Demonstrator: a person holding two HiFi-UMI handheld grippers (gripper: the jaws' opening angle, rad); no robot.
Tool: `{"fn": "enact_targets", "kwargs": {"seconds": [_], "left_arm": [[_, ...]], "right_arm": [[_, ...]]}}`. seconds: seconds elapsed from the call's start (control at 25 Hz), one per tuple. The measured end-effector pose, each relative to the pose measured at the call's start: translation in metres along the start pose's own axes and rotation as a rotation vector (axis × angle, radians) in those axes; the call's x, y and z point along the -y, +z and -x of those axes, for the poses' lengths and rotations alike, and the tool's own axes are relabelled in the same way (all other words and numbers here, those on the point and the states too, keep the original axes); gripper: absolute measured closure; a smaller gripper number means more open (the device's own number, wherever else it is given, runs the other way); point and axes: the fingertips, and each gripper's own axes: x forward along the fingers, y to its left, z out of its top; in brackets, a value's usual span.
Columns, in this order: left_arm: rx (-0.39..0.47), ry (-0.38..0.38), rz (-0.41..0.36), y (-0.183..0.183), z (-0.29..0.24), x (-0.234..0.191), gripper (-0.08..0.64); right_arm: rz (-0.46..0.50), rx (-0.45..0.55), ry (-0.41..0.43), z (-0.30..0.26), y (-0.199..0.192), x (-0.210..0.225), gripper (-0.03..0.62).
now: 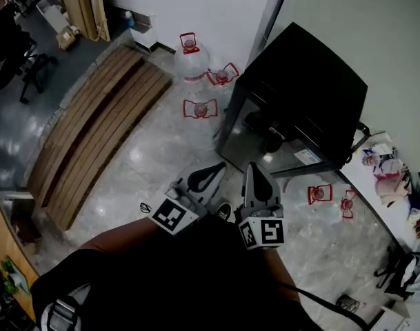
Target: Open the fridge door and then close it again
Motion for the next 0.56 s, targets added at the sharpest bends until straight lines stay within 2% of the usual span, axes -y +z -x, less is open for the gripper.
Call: {"fn": "enact_targets", "kwargs": {"seconds": [0.24,0.56], "left_arm": [[0.036,0.009,-0.019,0.032,0.01,0.009,0.552],[0.064,0.061,-0.02,0.035,0.011,0.005,0.552]], "right_arm": [[0.05,0.01,0.023,0.011,0.029,-0.015,0.577],[0.044,0.027,0.083,0.013,0.033,-0.025,0.577]]}}
